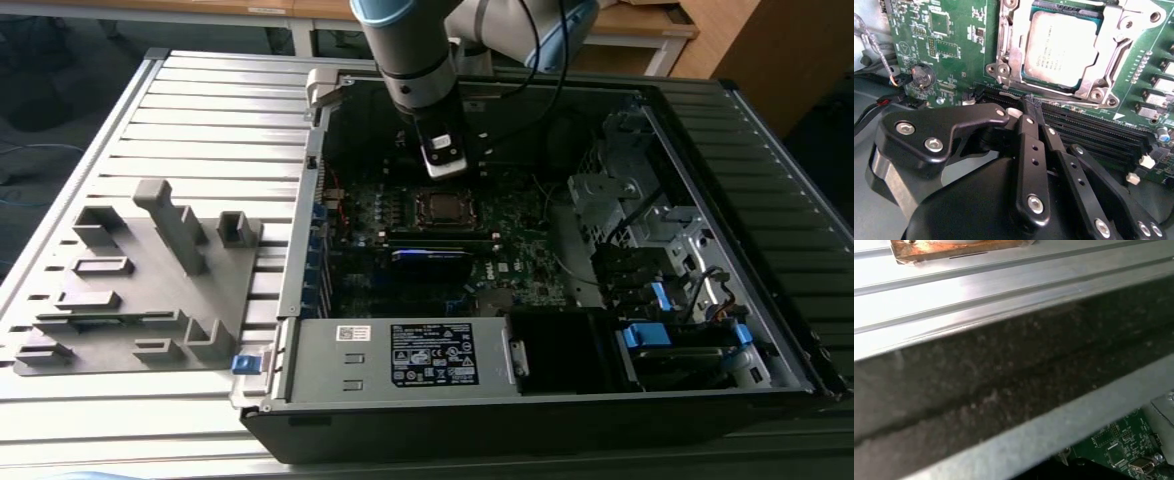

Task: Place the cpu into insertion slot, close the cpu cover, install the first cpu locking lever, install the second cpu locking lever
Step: 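Install the first cpu locking lever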

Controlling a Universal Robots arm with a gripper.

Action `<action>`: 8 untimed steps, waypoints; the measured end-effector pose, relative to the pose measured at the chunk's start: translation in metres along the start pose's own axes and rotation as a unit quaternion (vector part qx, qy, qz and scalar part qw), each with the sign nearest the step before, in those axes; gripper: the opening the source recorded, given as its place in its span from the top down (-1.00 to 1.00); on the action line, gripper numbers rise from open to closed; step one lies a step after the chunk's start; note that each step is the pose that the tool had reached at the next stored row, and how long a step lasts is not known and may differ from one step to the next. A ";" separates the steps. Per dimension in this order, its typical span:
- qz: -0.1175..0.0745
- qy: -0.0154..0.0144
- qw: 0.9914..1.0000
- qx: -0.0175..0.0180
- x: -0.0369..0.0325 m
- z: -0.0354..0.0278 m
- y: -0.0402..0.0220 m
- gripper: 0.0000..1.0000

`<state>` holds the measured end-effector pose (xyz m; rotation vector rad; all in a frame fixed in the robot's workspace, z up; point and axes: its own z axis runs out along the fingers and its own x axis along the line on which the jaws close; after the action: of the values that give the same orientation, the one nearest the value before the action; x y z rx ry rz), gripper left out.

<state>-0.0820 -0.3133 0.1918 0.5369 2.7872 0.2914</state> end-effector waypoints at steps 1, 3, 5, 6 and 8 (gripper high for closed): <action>0.001 0.000 1.000 0.000 0.0001 0.0002 -0.0001 0.79; 0.004 -0.001 1.000 0.001 0.0002 0.0008 -0.0002 0.79; 0.006 -0.002 1.000 0.002 0.0002 0.0009 -0.0003 0.79; 0.007 -0.002 1.000 0.002 0.0003 0.0009 -0.0003 0.79; 0.008 -0.002 1.000 0.002 0.0003 0.0010 -0.0003 0.79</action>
<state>-0.0820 -0.3133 0.1907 0.5595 2.7814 0.2877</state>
